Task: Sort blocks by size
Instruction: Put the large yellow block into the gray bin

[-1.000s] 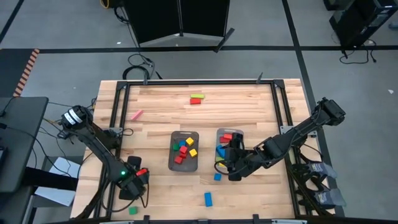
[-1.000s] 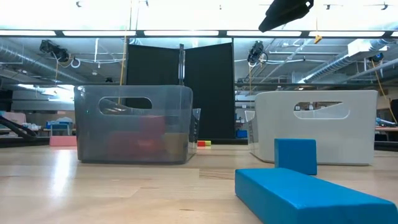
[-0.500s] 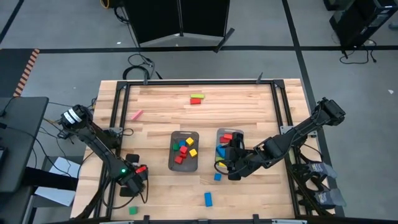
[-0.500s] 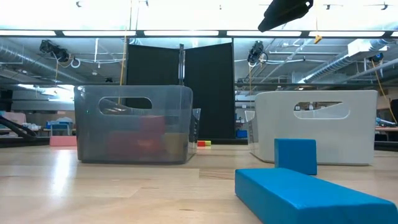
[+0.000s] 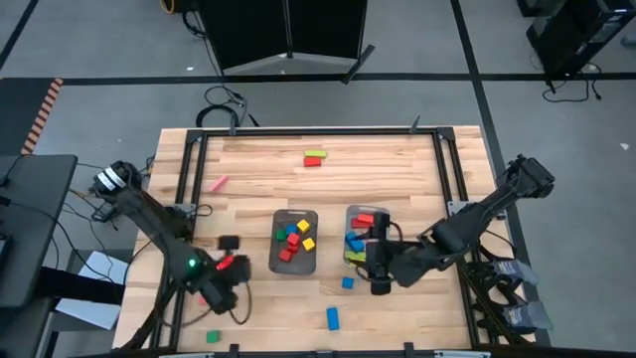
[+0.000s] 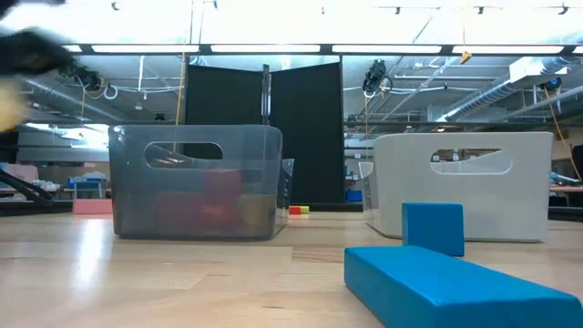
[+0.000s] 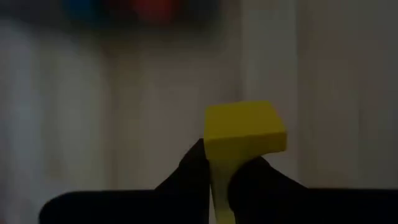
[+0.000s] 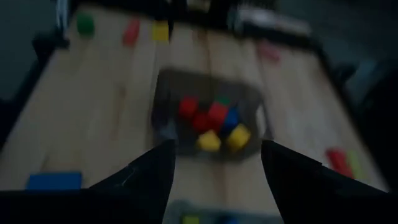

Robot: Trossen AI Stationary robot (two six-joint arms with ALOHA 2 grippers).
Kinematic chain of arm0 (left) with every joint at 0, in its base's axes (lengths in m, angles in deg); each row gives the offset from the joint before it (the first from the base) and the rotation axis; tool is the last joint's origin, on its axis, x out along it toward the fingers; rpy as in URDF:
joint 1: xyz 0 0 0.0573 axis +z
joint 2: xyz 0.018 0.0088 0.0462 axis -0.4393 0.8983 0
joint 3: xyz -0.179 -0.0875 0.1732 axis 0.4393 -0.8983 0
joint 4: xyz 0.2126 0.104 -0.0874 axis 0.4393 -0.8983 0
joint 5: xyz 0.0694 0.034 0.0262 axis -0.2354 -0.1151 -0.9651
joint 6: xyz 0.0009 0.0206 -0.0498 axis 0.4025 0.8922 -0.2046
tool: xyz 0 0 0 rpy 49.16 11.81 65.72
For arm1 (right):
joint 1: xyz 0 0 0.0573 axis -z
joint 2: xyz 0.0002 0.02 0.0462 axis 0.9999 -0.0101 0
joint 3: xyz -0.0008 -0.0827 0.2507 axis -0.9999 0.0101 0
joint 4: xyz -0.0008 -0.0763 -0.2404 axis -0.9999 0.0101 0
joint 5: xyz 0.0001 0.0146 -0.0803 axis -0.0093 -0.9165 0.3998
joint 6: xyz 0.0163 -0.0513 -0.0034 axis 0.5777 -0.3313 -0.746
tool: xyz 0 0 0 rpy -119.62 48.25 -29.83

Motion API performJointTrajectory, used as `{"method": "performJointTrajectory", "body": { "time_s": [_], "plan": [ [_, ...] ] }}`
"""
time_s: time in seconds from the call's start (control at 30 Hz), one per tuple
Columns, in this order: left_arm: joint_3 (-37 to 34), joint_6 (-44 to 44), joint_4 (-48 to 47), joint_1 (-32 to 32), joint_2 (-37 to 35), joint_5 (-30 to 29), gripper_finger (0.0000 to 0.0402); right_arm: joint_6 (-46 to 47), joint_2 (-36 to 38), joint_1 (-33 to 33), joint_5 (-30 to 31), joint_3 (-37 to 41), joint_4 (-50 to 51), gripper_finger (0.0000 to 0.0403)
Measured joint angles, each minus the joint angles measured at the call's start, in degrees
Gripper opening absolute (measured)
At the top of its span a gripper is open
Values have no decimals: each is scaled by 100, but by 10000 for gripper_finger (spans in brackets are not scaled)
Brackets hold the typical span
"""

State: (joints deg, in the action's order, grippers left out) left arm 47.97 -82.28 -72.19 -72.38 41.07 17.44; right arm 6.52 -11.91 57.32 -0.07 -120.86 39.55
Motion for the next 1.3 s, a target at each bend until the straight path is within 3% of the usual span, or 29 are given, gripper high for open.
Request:
{"method": "performJointTrajectory", "body": {
  "time_s": [0.1,0.23,0.37,0.53,0.67,0.93,1.0,1.2,1.3],
  "plan": [
    [120,720,1270,517,-144,-1135,34,-519,164,-157,314,-148,-385,249],
    [36,2401,3945,1443,146,-1464,34,-1203,411,-393,599,-172,-1067,248],
    [35,3660,6564,2391,696,-512,34,-1627,570,-604,968,-172,-1407,244],
    [189,3928,8058,3259,1638,427,34,-1706,667,-823,1401,-172,-1557,240],
    [653,3811,8694,3583,2474,994,35,-1748,670,-940,1566,-172,-1582,240],
    [1782,3504,8737,3836,3612,1297,37,-1716,670,-990,1617,-170,-1585,236],
    [1876,3465,8528,3847,3685,1327,67,-1658,670,-1004,1615,-170,-1585,236],
    [1873,3514,7946,3827,3547,1329,217,-1554,670,-1096,1614,-168,-1562,244],
    [1592,3516,8158,3752,3229,1095,258,-1286,641,-1112,1569,-165,-1491,245]
  ]
}}
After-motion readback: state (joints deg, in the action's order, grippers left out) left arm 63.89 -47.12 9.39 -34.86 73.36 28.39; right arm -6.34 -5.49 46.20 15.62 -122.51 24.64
